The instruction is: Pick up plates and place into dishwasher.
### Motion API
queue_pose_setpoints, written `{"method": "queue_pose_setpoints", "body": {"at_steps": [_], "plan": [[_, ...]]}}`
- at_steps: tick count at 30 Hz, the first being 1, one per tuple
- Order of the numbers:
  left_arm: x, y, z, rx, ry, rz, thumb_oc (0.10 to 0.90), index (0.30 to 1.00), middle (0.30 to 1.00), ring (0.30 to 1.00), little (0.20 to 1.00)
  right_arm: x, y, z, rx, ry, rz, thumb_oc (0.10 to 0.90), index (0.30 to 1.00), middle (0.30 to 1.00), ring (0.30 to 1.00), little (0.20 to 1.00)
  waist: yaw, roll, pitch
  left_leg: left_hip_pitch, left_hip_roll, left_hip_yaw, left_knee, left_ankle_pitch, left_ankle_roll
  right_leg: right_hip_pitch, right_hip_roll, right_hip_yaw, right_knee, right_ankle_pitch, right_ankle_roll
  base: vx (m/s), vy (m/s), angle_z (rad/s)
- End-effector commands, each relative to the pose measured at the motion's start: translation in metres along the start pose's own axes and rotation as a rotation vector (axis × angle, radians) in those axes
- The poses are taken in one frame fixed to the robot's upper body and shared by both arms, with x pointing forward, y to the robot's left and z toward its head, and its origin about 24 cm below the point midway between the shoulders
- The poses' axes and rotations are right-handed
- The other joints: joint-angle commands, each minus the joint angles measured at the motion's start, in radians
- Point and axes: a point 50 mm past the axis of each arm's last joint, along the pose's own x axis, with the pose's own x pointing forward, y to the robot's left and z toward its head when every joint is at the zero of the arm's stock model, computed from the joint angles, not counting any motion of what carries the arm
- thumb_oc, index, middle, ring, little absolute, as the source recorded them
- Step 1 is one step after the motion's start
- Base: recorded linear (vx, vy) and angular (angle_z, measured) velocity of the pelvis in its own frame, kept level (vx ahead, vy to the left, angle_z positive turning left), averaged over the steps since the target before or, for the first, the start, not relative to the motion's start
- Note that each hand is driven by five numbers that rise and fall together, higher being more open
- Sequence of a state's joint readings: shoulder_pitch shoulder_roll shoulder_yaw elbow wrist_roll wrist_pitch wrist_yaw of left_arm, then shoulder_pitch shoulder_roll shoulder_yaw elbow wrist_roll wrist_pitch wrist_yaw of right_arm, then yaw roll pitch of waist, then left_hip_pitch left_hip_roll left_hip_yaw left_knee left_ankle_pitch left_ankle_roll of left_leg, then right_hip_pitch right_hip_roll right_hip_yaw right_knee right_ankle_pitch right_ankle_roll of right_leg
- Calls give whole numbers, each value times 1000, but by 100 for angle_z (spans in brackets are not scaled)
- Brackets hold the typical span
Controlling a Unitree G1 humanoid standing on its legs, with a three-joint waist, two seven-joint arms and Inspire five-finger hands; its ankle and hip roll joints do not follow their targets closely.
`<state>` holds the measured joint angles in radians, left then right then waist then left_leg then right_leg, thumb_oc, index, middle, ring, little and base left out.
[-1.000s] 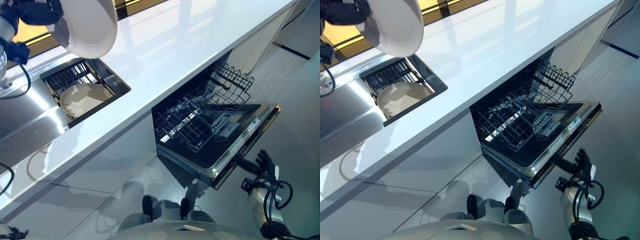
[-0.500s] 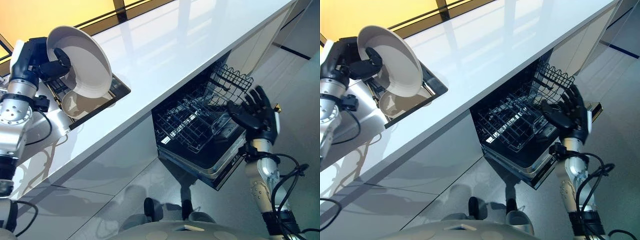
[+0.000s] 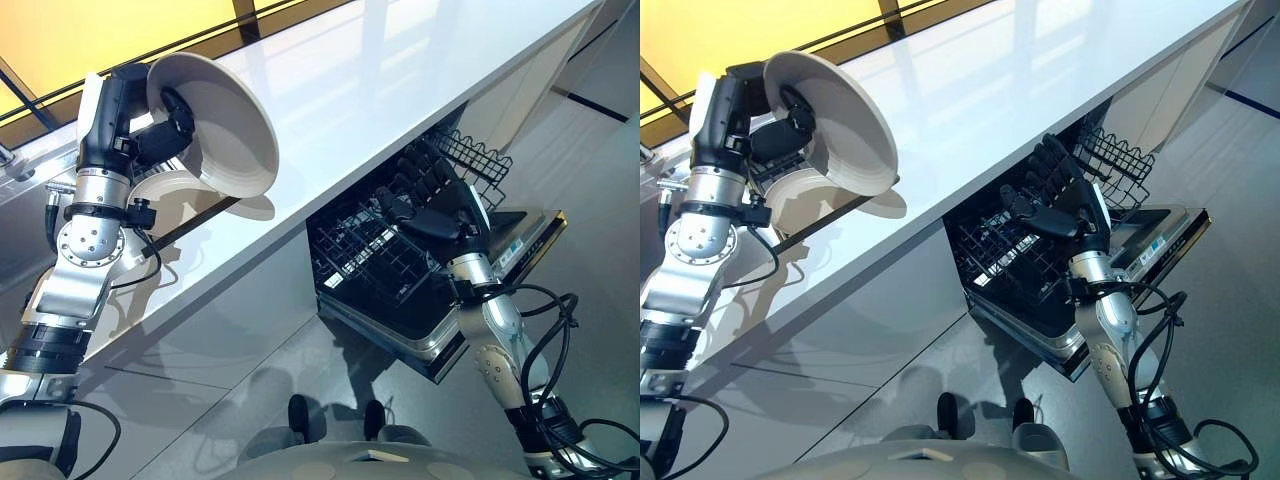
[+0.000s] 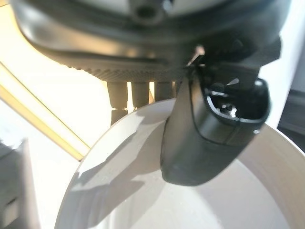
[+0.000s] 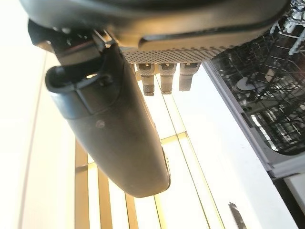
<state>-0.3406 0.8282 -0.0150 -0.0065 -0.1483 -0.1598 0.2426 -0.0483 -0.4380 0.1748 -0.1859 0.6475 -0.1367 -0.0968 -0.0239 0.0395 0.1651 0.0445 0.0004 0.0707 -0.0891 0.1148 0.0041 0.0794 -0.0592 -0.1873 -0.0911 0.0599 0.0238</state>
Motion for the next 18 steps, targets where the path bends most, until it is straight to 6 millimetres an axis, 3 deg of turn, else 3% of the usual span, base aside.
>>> {"method": "queue_pose_setpoints", "body": {"at_steps": [1,8,18], "plan": [[25,10,59,25,-323,138,100,300,300,300,200,15,38,56,43,-277,199,800,900,900,900,900,-4,-28,-89,59,-35,2,2,-108,-26,33,-57,-33,13,-5,103,-43,-2,2],[28,-9,79,57,-399,166,100,300,300,300,200,18,43,54,63,-257,199,800,900,900,900,900,-12,-38,-91,55,-34,4,2,-107,-27,32,-56,-35,10,-3,104,0,0,0],[37,-29,93,84,-428,195,100,300,300,300,200,20,52,55,123,-242,255,800,900,900,900,900,-40,-45,-91,53,-31,16,2,-107,-25,22,-44,-17,9,-2,102,-4,-8,-2]]}}
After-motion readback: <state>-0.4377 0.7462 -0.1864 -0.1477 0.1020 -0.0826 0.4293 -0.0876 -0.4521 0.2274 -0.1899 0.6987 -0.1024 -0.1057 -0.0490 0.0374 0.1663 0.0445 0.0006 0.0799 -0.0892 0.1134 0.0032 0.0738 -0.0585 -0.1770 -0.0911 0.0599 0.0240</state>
